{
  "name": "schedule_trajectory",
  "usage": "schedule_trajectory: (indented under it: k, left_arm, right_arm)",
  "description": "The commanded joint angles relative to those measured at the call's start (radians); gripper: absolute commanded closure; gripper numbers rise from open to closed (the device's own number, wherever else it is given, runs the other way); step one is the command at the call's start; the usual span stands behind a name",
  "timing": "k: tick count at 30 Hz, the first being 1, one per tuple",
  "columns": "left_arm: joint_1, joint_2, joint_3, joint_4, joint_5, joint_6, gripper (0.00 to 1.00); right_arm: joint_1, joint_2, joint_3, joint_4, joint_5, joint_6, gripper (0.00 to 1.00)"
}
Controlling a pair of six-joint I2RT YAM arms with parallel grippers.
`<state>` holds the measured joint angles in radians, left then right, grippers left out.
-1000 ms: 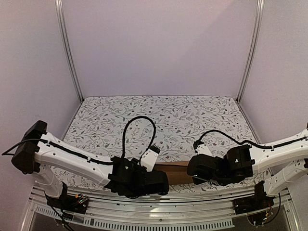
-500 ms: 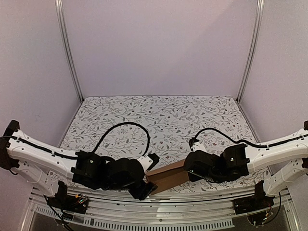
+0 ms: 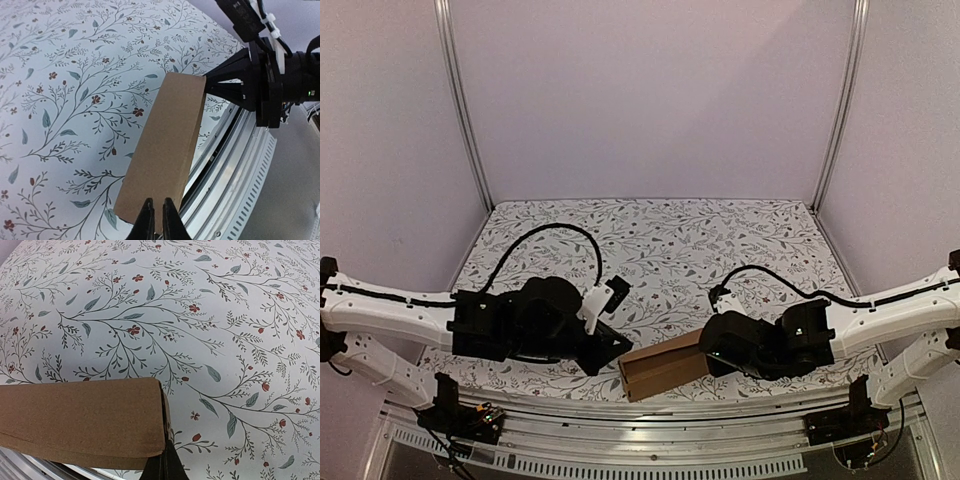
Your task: Fold the paper box
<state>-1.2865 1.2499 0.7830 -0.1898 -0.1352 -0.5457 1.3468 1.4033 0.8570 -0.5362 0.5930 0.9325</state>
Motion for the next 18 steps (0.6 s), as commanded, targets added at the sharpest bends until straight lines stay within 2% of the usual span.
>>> schedule_trajectory:
  k: [1, 4, 12, 18]
  left_arm:
    - [0.045, 0.000, -0.054, 0.140, 0.146, -0.013, 0.95]
    - [0.049, 0.012, -0.085, 0.173, 0.176, -0.026, 0.98]
    - [0.055, 0.074, -0.273, 0.464, 0.224, -0.124, 0.99]
    - [0.057, 0.150, -0.349, 0.603, 0.217, -0.163, 1.00]
  right_arm:
    - [-0.005, 0.022, -0.021, -0.012, -0.025, -0.015, 1.00]
    - [-0.005, 0.022, -0.021, -0.012, -0.024, -0.014, 1.00]
    - [-0.005, 0.028, -0.022, 0.000, -0.033, -0.012, 1.00]
    - [-0.006, 0.039, -0.020, 0.011, -0.052, -0.015, 1.00]
